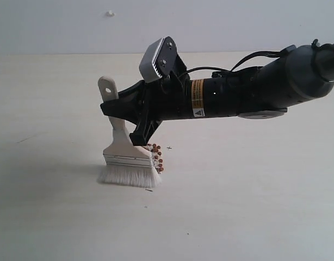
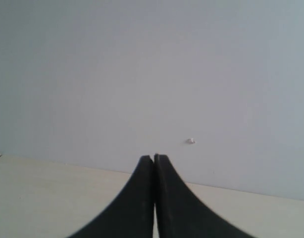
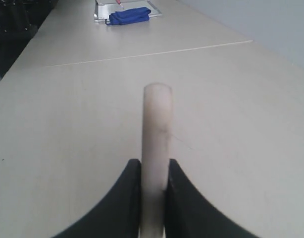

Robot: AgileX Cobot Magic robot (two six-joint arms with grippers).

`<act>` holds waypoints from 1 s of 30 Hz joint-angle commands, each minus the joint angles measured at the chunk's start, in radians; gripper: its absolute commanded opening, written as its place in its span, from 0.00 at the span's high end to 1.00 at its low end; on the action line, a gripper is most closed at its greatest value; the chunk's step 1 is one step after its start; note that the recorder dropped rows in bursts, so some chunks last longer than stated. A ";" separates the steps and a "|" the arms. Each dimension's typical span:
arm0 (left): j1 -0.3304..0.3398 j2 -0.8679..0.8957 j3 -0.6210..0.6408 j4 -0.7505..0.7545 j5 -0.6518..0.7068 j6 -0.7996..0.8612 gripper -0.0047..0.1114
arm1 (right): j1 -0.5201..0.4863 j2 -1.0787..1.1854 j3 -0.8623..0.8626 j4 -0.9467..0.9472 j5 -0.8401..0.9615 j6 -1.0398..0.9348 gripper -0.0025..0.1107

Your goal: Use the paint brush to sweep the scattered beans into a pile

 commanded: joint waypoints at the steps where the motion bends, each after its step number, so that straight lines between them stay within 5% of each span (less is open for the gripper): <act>1: 0.000 -0.006 0.003 -0.007 -0.004 0.003 0.96 | 0.001 0.002 -0.003 -0.042 -0.021 0.030 0.98; 16: 0.000 -0.006 0.003 -0.007 -0.004 0.003 0.96 | 0.001 -0.141 -0.003 0.110 -0.031 0.174 0.98; 23: 0.000 -0.006 0.003 -0.007 -0.004 0.003 0.96 | 0.089 -0.141 0.106 0.717 0.070 0.013 0.98; 30: 0.000 -0.006 0.003 -0.007 -0.004 0.003 0.96 | 0.367 -0.124 0.154 1.491 0.042 -0.427 0.98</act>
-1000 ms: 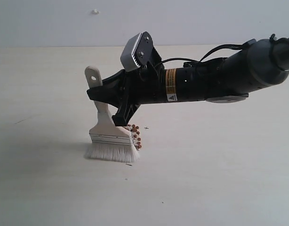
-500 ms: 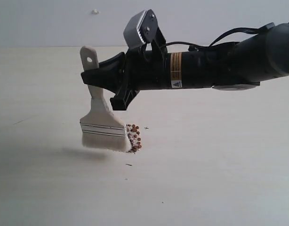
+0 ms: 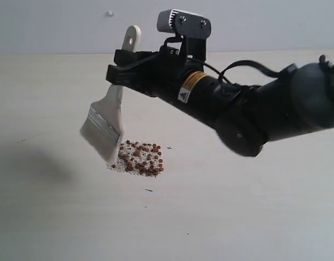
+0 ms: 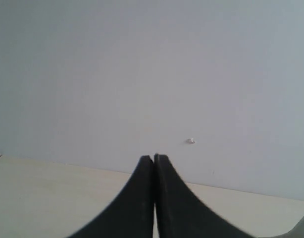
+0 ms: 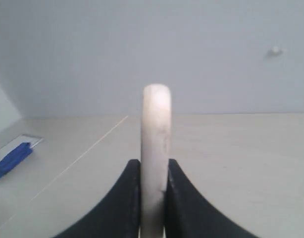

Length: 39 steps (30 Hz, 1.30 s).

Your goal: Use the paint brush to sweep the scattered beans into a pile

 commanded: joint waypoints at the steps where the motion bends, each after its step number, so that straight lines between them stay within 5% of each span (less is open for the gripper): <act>1: 0.000 -0.006 0.003 -0.007 -0.004 0.003 0.96 | 0.187 0.017 0.010 0.532 -0.083 -0.318 0.98; 7: 0.000 -0.006 0.003 -0.007 -0.004 0.003 0.96 | 0.349 0.087 0.010 0.889 -0.298 -0.442 0.98; 18: 0.000 -0.006 0.003 -0.007 -0.004 0.003 0.96 | 0.363 0.152 0.010 0.944 -0.358 -0.340 0.98; 39: 0.000 -0.006 0.003 -0.007 -0.004 0.003 0.96 | 0.365 0.167 -0.107 1.053 -0.313 -0.485 0.98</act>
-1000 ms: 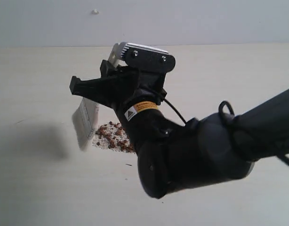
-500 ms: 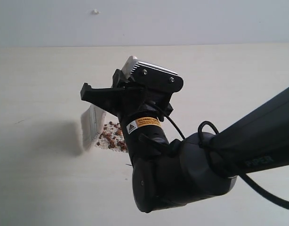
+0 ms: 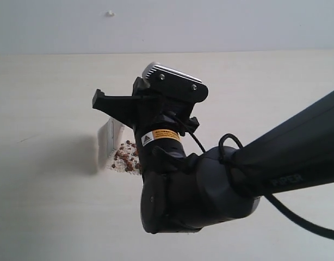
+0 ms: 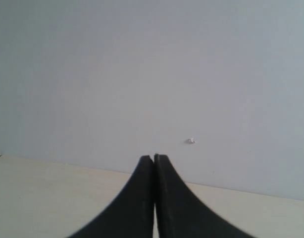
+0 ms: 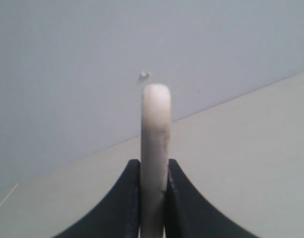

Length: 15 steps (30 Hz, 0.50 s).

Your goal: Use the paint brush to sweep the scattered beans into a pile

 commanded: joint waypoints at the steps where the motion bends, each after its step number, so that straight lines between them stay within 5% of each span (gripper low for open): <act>1: 0.000 -0.006 0.003 -0.007 -0.004 0.003 0.96 | 0.004 0.002 -0.046 0.011 0.000 -0.049 0.98; 15: 0.000 -0.006 0.003 -0.007 -0.004 0.003 0.96 | 0.033 0.051 -0.082 0.134 -0.038 -0.051 0.98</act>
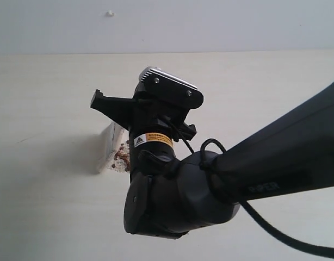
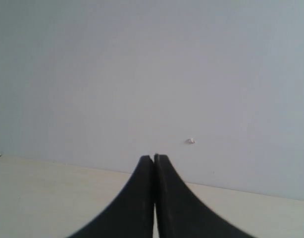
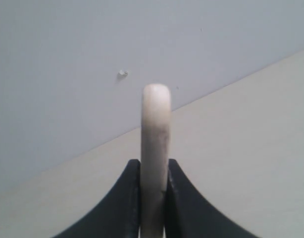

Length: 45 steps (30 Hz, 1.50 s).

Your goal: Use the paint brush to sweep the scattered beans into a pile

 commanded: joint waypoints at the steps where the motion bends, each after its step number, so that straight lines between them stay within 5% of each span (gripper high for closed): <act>1: 0.000 -0.006 0.003 -0.007 -0.004 0.003 0.96 | 0.003 0.014 -0.025 -0.007 -0.029 -0.012 0.98; 16: 0.000 -0.006 0.003 -0.007 -0.004 0.003 0.96 | 0.026 0.022 -0.029 0.085 -0.049 -0.254 0.98; 45: 0.000 -0.006 0.003 -0.007 -0.004 0.003 0.96 | 0.026 -0.098 -0.026 0.038 -0.045 -0.222 0.98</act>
